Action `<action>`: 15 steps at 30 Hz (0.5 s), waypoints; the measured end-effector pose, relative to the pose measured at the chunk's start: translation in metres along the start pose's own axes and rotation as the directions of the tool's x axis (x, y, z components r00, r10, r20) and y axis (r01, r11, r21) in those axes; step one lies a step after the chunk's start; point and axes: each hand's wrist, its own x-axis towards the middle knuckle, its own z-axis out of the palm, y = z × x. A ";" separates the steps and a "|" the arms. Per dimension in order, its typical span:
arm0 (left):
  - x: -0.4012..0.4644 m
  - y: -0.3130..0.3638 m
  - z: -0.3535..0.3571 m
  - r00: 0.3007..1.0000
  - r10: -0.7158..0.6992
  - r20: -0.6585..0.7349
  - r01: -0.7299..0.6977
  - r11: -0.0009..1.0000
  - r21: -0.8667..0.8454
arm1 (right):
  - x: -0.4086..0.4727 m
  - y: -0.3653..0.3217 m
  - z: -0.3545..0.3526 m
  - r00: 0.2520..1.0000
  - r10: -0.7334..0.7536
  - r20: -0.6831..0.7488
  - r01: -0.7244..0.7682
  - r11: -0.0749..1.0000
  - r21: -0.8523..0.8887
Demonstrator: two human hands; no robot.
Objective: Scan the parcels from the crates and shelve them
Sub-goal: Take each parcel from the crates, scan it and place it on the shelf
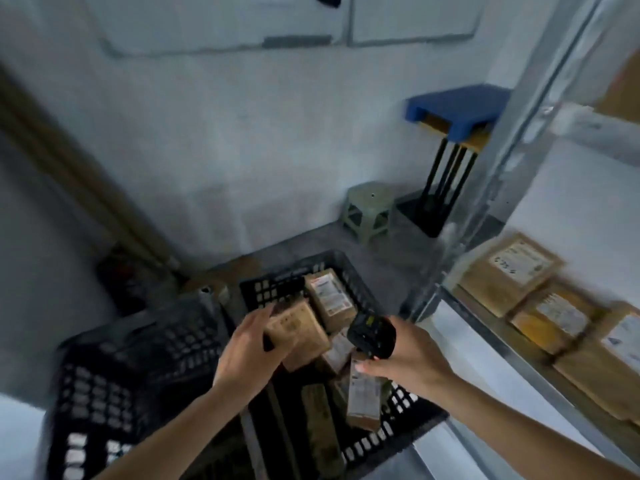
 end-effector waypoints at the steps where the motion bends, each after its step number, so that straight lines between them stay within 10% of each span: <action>1: 0.007 -0.015 -0.003 0.999 -0.045 0.014 0.045 0.999 -0.019 | 0.015 -0.007 0.012 1.000 -0.009 0.026 0.009 1.000 0.002; 15: 0.107 -0.065 0.068 0.898 -0.391 0.203 0.436 0.854 -0.282 | 0.146 -0.017 0.079 0.990 0.005 0.143 -0.012 0.999 0.046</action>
